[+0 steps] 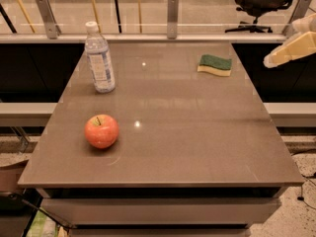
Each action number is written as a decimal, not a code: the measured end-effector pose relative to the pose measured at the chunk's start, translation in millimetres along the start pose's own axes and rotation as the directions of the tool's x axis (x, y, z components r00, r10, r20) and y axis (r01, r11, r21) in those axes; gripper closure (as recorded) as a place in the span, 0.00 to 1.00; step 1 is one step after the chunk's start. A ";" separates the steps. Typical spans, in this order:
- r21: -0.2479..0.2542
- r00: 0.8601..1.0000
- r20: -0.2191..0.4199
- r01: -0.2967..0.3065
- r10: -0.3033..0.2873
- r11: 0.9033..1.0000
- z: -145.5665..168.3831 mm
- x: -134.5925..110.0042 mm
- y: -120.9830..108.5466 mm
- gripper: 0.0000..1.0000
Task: Move sponge near apple
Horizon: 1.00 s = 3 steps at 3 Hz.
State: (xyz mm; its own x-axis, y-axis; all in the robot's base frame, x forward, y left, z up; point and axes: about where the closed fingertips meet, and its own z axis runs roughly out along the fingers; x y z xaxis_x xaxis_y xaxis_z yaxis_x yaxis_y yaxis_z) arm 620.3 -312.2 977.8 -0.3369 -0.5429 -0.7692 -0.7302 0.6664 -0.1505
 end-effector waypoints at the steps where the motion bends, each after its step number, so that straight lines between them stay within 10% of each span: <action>1: -0.007 1.000 0.026 0.006 -0.006 1.000 15.7 0.5 -11.4 0.00; 3: -0.059 0.994 0.100 0.051 -0.045 0.997 48.6 12.7 -30.2 0.00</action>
Offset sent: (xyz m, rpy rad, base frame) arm 0.0446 -0.0113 -0.0330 0.0420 -0.0632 0.0873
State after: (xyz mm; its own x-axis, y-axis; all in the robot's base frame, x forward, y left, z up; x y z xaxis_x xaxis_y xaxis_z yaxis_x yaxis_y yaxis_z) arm 666.9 -314.4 942.4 -0.2425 -0.5183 -0.8201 -0.7803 0.6065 -0.1525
